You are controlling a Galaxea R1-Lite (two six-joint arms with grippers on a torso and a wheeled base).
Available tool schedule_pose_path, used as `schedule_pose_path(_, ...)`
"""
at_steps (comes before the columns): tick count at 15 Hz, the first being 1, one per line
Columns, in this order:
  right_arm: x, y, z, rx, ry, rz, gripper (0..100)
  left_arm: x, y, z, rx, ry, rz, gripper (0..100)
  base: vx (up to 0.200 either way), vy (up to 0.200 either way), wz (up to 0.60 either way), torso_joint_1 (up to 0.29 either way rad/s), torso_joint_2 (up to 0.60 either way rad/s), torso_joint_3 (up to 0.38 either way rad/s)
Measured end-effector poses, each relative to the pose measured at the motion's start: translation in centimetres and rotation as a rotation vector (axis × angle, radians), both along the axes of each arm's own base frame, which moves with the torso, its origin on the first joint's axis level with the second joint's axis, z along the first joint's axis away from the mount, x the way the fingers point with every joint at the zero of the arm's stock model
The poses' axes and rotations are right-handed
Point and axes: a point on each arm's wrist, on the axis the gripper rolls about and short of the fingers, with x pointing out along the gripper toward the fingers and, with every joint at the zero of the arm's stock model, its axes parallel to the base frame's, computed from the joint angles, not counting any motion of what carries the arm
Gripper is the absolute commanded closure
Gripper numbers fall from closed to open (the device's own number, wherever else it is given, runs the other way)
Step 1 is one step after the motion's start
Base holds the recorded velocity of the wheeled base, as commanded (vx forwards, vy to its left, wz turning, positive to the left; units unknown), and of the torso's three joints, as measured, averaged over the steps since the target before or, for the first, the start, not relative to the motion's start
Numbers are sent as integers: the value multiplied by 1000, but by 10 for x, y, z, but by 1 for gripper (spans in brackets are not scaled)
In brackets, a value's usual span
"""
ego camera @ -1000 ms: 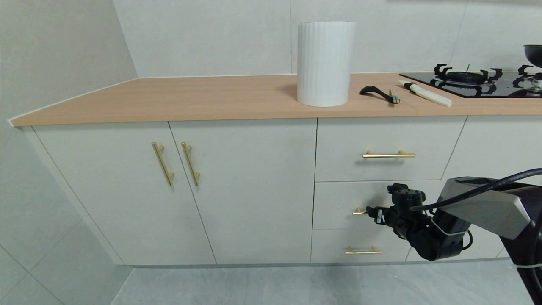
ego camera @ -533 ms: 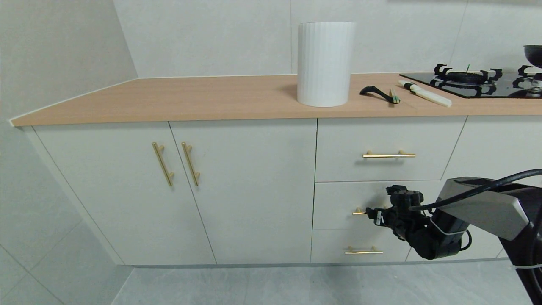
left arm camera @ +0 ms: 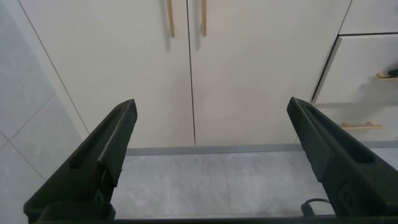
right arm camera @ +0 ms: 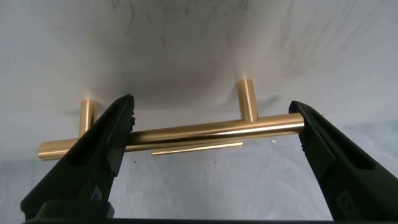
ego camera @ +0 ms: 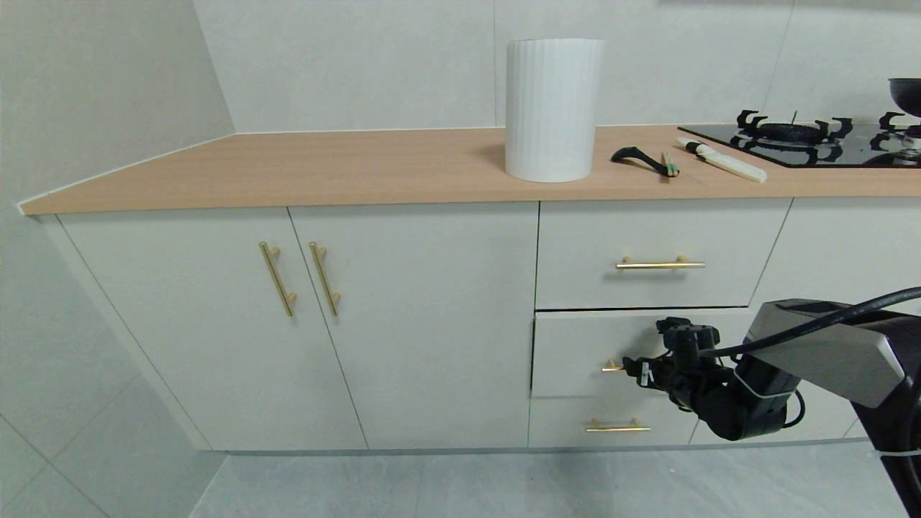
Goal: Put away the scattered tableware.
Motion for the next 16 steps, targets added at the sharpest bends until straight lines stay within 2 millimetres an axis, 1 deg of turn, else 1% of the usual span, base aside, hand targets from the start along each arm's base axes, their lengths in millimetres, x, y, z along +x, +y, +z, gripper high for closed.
schedule_pose_path(5,-13,-1,7,-1,28,10,0,0,0,0,0,0,0,0,0,0,0,0,0,0)
schedule_pose_path(7,-20,-3,14,-4,40,11,0,0,0,0,0,0,0,0,0,0,0,0,0,0)
schedule_pose_path(9,-29,-4,22,-10,87,16,0,0,0,0,0,0,0,0,0,0,0,0,0,0)
schedule_pose_path(11,-40,-5,39,11,140,55,0,0,0,0,0,0,0,0,0,0,0,0,0,0)
schedule_pose_path(13,-50,-6,62,39,129,93,0,0,0,0,0,0,1,0,0,0,0,0,0,0)
schedule_pose_path(16,-66,-8,94,35,116,128,0,0,0,0,0,0,1,0,0,0,0,0,0,0)
